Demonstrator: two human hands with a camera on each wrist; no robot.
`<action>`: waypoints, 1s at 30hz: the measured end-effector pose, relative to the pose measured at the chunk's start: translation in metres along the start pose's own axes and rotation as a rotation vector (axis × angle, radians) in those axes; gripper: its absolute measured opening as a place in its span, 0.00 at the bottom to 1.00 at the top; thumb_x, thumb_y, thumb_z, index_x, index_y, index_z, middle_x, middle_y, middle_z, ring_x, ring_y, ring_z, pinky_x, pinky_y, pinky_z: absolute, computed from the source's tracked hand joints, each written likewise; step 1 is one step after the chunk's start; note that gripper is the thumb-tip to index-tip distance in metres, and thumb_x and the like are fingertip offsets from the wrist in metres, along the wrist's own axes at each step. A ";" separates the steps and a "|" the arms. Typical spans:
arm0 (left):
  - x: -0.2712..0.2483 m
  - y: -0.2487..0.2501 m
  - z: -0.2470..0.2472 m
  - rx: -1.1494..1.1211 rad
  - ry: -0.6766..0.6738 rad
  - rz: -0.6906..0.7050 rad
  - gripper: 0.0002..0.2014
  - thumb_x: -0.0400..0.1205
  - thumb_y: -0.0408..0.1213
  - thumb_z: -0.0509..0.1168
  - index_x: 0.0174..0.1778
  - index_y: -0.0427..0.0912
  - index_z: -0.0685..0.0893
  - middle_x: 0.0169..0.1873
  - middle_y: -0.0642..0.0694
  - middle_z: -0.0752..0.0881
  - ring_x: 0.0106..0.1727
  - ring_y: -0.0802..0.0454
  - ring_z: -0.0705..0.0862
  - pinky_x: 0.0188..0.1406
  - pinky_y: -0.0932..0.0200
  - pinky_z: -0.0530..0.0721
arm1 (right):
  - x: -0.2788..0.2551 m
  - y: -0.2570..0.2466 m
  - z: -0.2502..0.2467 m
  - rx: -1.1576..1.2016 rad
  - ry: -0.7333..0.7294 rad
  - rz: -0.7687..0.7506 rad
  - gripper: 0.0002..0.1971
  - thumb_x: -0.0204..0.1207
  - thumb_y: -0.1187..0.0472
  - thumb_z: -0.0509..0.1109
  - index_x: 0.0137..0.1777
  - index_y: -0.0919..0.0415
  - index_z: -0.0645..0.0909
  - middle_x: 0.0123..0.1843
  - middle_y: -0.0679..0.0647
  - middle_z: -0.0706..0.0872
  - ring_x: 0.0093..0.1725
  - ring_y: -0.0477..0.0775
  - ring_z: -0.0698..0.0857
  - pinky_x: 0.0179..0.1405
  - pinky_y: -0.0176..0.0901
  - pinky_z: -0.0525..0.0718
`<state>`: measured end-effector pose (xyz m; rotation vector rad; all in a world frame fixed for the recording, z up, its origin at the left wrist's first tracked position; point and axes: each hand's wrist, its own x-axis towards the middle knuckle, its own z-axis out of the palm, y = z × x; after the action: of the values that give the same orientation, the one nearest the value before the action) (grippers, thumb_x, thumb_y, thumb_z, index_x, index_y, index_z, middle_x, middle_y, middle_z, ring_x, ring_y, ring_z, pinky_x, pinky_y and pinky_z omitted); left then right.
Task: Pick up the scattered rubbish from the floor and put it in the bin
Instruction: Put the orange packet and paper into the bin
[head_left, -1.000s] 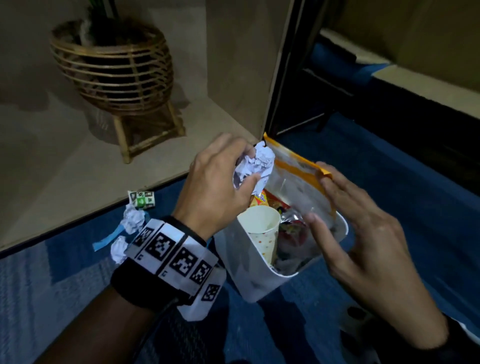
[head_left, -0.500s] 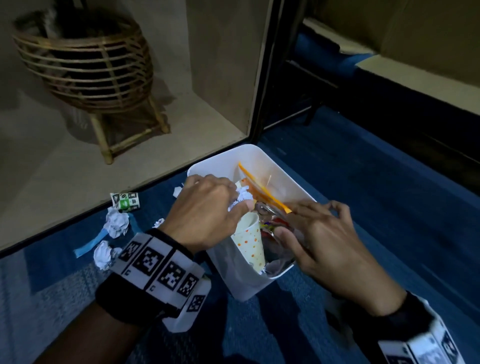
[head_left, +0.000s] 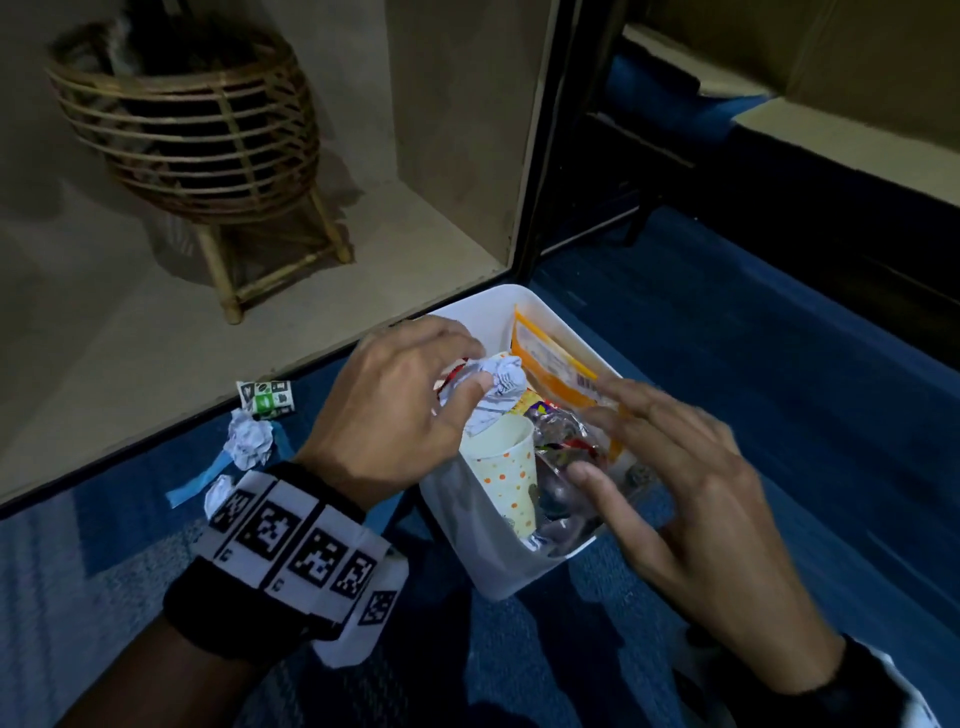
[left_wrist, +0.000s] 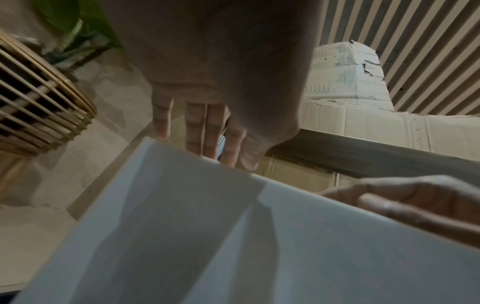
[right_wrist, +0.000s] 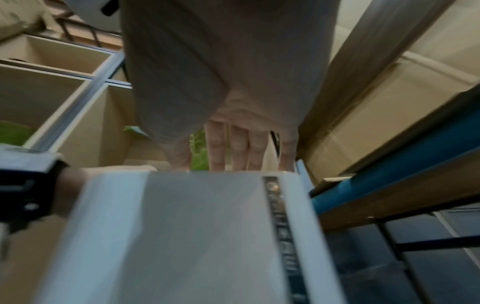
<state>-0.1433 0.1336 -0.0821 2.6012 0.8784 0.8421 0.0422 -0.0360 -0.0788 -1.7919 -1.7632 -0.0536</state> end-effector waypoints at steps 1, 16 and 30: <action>-0.001 -0.002 0.000 0.031 -0.061 0.006 0.16 0.83 0.51 0.59 0.53 0.47 0.89 0.53 0.52 0.89 0.58 0.53 0.85 0.65 0.45 0.79 | 0.000 -0.005 0.001 0.025 0.020 -0.026 0.18 0.79 0.49 0.73 0.66 0.55 0.86 0.74 0.46 0.82 0.77 0.47 0.77 0.72 0.59 0.75; -0.029 -0.046 -0.028 -0.051 0.146 -0.118 0.11 0.82 0.39 0.64 0.55 0.42 0.89 0.55 0.47 0.87 0.60 0.50 0.84 0.63 0.51 0.80 | 0.007 -0.093 0.064 0.376 0.108 -0.231 0.15 0.74 0.65 0.78 0.61 0.64 0.87 0.65 0.56 0.87 0.67 0.56 0.84 0.72 0.45 0.78; -0.148 -0.168 0.057 -0.056 -0.196 -0.759 0.11 0.72 0.35 0.64 0.44 0.39 0.90 0.48 0.38 0.89 0.53 0.38 0.86 0.55 0.54 0.80 | -0.007 -0.072 0.272 0.177 -0.460 -0.025 0.23 0.72 0.61 0.76 0.67 0.67 0.83 0.70 0.69 0.82 0.68 0.71 0.83 0.69 0.58 0.81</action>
<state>-0.2828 0.1690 -0.2627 1.9822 1.5813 0.3778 -0.1292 0.0731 -0.2737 -1.7462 -2.0255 0.5275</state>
